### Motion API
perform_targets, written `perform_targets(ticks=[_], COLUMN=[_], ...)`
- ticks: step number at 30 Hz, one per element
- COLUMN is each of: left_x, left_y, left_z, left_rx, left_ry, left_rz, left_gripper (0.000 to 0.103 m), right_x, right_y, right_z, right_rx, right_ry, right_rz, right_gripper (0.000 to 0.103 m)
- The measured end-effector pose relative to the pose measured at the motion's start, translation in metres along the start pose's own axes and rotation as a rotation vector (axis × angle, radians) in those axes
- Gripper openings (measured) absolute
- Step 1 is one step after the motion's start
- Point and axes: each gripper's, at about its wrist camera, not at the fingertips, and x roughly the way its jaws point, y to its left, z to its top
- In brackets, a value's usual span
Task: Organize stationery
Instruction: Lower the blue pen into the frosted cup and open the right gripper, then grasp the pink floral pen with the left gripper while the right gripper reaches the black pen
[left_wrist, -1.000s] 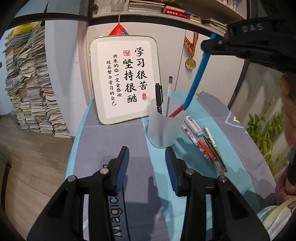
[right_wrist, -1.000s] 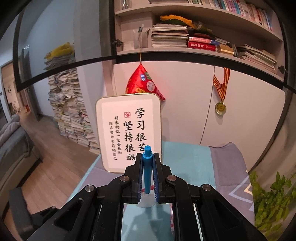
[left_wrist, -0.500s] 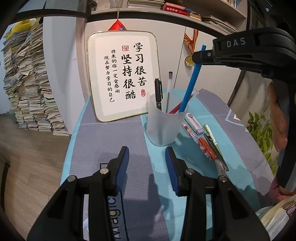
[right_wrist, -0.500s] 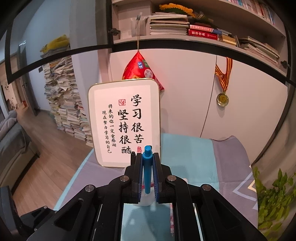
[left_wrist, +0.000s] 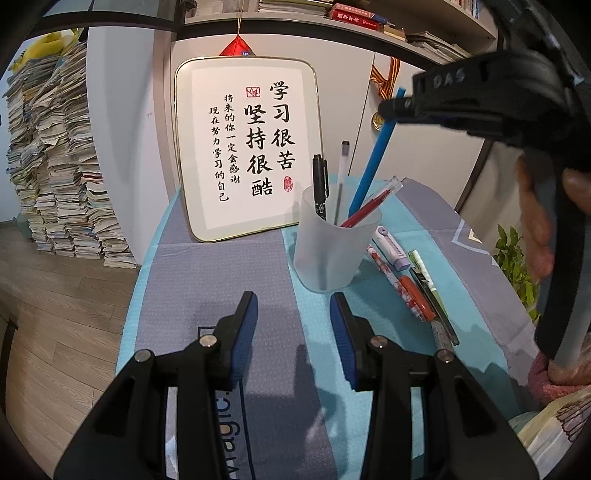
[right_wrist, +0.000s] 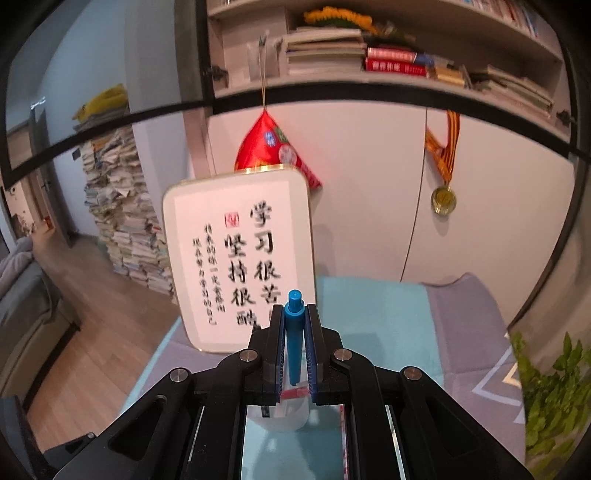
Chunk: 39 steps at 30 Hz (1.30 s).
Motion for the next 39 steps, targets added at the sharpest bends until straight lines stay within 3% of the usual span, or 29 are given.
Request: perform_targets(ticks=[12, 20, 25, 28, 32, 39], left_x=[0.007, 0.003, 0.005, 0.011, 0.022, 0.046], left_y=[0.003, -0.005, -0.022, -0.036, -0.056, -0.08], left_z=[-0.001, 0.0, 0.0, -0.001, -0.002, -0.004], left_rx=[-0.013, -0.004, 0.012, 0.033, 0.064, 0.097], left_ry=[0.025, 0.025, 0.042, 0.067, 0.101, 0.167], left_rz=[-0.008, -0.028, -0.069, -0.092, -0.107, -0.088], left_gripper=[0.039, 0.039, 0.039, 0.039, 0.039, 0.039], right_x=[0.032, 0.002, -0.03, -0.031, -0.015, 0.007], right_y=[0.004, -0.012, -0.038, -0.056, -0.084, -0.111], right_z=[-0.025, -0.032, -0.04, -0.053, -0.085, -0.131], right_rx=[-0.021, 0.017, 0.061, 0.08, 0.113, 0.184], right_ry=[0.164, 0.147, 0.109, 0.154, 0.279, 0.424], right_rz=[0.041, 0.055, 0.016, -0.015, -0.047, 0.042], right_gripper=[0.011, 0.011, 0.011, 0.011, 0.011, 0.011])
